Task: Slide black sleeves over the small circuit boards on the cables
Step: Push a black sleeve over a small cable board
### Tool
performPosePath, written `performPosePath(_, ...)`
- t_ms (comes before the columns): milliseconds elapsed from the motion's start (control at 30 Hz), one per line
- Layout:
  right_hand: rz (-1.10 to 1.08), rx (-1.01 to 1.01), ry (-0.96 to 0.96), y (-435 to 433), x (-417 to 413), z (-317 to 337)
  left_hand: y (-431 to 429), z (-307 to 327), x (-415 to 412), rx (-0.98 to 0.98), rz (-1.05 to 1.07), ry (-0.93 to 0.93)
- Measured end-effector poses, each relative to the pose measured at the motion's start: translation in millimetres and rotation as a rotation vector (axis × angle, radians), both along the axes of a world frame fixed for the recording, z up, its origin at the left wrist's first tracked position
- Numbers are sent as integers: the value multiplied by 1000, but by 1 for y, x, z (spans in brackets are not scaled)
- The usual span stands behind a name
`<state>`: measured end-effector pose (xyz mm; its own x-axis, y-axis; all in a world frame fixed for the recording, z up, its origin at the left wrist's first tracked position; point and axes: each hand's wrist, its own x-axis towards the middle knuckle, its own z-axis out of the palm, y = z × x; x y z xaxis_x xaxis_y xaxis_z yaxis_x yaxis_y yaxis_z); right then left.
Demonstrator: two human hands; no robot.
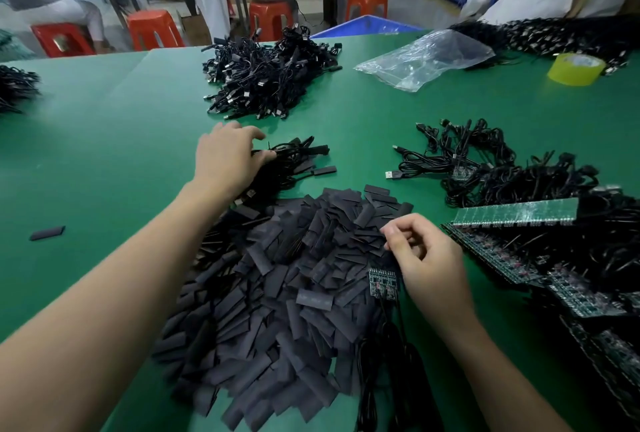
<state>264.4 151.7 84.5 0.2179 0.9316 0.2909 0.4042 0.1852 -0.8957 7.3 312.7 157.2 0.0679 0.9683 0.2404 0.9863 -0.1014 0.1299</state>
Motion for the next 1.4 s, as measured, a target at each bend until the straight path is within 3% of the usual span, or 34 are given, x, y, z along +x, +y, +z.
performPosePath(67,28,-2,-106,1,2,-1,-14,-1,3,105,-5,18)
performPosePath(133,37,2,-203,2,3,-4,-45,-1,19,205,-82,-81)
performPosePath(267,49,14,-339,2,0,-6,-123,-14,70,-73,-322,-239)
performPosePath(433,3,-7,-347,0,2,-7,-163,-45,100,-136,-353,-77)
performPosePath(533,27,11,-184,0,0,-5,-168,-49,100,-128,-363,-134)
performPosePath(633,103,13,52,-1,-2,3,-172,-48,98,-163,-370,-352)
performPosePath(800,261,23,185,-3,2,14,-179,-45,86,-293,-227,-994)
performPosePath(933,519,-117,122,-7,5,18,-184,-45,76,-353,-162,-1330)
performPosePath(1133,644,-178,225,-10,-1,18,-190,-46,69,-348,-178,-1398)
performPosePath(1400,696,-207,422,-13,-11,17,-191,-41,64,-493,-246,-1621)
